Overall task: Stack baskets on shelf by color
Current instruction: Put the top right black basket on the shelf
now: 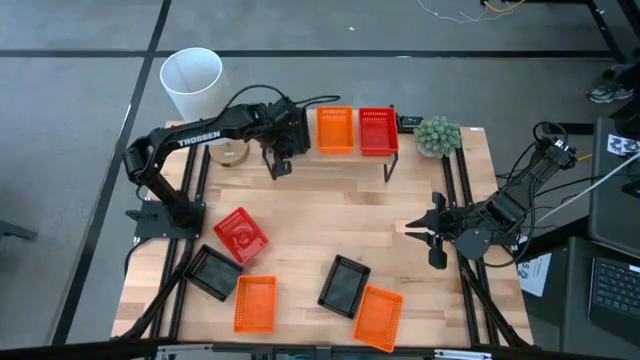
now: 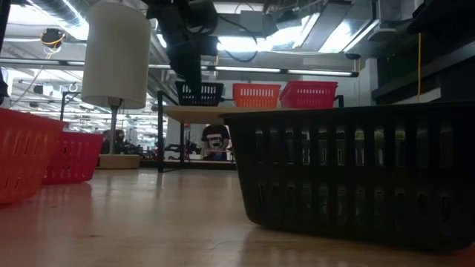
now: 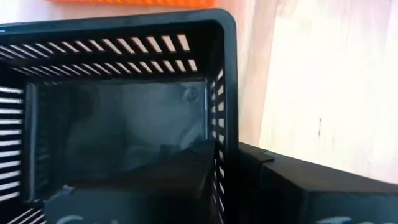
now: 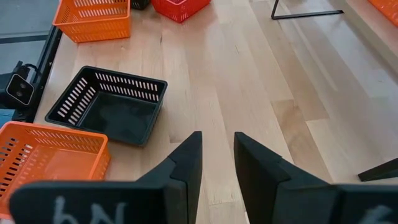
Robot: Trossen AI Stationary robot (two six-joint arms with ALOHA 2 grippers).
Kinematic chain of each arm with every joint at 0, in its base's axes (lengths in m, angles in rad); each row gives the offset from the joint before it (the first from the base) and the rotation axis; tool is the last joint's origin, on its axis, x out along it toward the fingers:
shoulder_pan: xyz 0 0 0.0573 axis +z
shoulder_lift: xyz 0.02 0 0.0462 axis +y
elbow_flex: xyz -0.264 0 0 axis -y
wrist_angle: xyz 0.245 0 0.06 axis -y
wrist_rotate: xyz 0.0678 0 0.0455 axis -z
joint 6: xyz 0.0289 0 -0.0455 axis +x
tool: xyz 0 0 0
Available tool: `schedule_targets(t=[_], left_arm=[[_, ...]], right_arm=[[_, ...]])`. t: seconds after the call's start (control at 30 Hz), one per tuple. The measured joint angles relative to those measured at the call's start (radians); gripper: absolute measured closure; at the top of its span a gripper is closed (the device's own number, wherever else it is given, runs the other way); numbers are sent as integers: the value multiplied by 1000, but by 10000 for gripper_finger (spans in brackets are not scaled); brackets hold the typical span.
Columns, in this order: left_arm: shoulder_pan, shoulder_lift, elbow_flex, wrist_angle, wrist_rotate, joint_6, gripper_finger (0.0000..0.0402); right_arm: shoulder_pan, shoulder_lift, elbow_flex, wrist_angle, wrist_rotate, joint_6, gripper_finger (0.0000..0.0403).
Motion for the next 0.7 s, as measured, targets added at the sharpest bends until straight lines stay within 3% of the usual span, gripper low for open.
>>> schedule_targets(t=[0.3,0.7], left_arm=[[0,0,0,-8,-1,2,334],[1,0,0,-6,-58,145,329]], right_arm=[[0,0,0,0,0,0,312],[0,0,0,-1,0,0,312]])
